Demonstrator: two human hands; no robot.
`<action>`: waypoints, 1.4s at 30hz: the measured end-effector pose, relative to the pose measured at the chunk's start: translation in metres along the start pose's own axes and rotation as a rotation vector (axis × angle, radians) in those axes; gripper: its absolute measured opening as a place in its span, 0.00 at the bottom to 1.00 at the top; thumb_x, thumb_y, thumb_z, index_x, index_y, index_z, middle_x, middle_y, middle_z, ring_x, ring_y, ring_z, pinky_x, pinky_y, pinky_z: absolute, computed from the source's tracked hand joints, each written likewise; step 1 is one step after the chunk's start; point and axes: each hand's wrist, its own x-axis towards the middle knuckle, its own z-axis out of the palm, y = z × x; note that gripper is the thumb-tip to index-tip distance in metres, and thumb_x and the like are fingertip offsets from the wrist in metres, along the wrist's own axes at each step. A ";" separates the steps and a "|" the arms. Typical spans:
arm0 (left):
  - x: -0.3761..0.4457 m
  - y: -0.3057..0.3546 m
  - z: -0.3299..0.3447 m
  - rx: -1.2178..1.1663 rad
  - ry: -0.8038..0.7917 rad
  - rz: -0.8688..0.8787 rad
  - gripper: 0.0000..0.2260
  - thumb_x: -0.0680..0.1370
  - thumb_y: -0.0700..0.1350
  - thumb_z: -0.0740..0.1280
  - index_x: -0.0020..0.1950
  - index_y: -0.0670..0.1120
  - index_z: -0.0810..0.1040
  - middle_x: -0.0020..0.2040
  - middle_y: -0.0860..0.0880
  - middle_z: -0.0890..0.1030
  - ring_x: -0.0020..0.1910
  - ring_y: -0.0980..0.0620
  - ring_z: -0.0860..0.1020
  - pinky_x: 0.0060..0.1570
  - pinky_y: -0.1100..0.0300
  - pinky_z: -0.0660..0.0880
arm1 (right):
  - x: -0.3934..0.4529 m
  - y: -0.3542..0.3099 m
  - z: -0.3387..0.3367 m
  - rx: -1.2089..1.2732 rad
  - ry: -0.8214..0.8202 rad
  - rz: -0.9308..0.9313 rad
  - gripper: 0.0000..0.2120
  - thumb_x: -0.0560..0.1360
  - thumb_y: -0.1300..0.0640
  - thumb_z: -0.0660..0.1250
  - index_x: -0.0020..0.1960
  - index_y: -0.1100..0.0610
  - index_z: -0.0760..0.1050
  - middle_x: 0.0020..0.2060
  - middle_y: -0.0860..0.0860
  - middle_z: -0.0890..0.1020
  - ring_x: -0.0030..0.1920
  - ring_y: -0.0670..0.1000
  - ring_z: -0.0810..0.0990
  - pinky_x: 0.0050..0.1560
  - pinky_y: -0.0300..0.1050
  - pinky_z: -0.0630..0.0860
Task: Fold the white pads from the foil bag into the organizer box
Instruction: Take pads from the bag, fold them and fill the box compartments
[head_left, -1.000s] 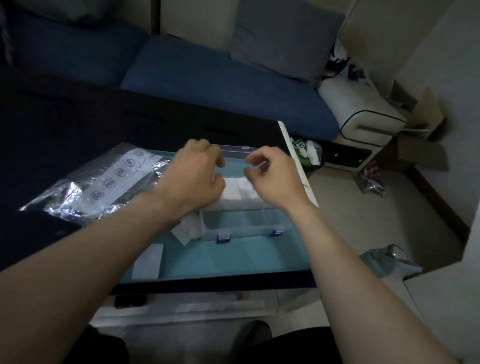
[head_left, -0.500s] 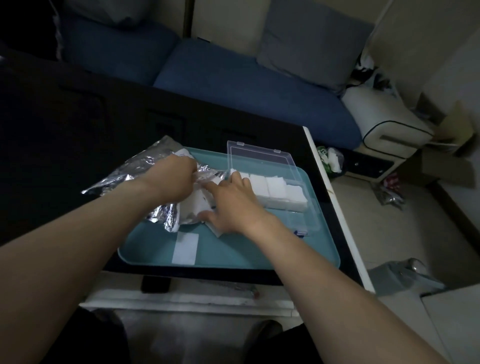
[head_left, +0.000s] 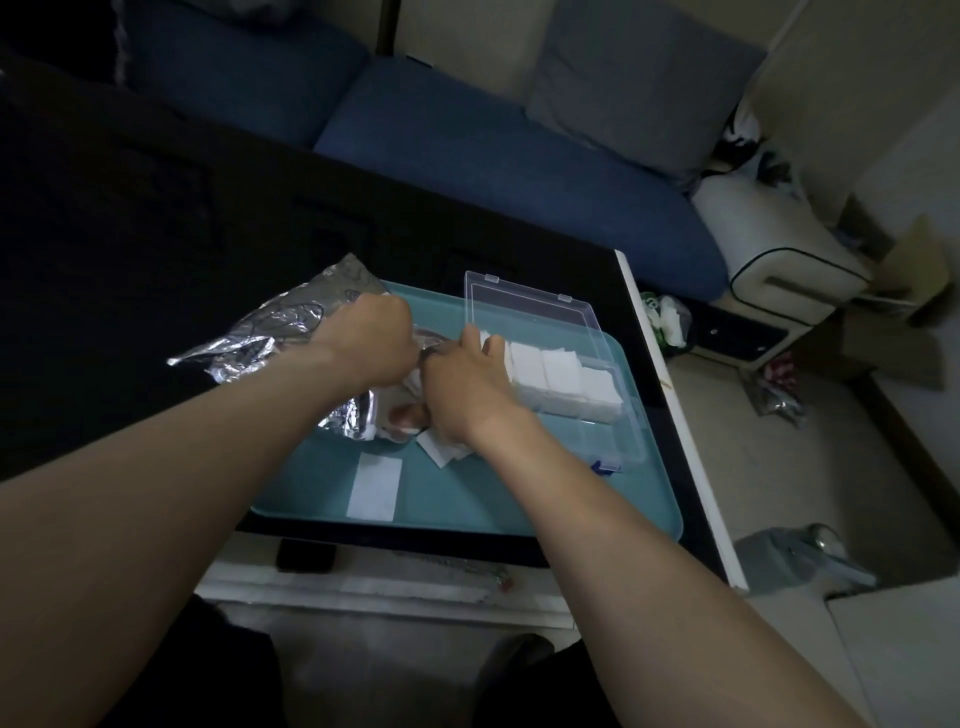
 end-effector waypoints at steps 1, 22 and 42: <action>0.000 0.000 0.001 -0.014 0.022 -0.014 0.05 0.79 0.42 0.63 0.46 0.42 0.73 0.53 0.36 0.79 0.47 0.38 0.76 0.43 0.53 0.68 | 0.000 0.000 -0.002 -0.002 -0.014 -0.003 0.13 0.80 0.42 0.63 0.53 0.51 0.74 0.58 0.51 0.78 0.65 0.57 0.67 0.65 0.55 0.60; 0.004 -0.007 -0.001 -0.422 0.029 -0.210 0.08 0.75 0.38 0.60 0.43 0.37 0.77 0.45 0.41 0.81 0.43 0.42 0.78 0.43 0.49 0.76 | -0.002 0.008 0.007 0.626 0.248 -0.043 0.16 0.77 0.55 0.68 0.64 0.57 0.76 0.60 0.57 0.81 0.58 0.58 0.78 0.47 0.44 0.70; -0.005 0.002 -0.006 -0.472 0.137 -0.224 0.09 0.77 0.39 0.61 0.45 0.36 0.79 0.42 0.40 0.81 0.41 0.42 0.79 0.42 0.52 0.76 | -0.010 0.036 -0.007 1.341 0.196 0.270 0.06 0.72 0.64 0.75 0.47 0.65 0.80 0.33 0.58 0.86 0.34 0.54 0.86 0.39 0.52 0.85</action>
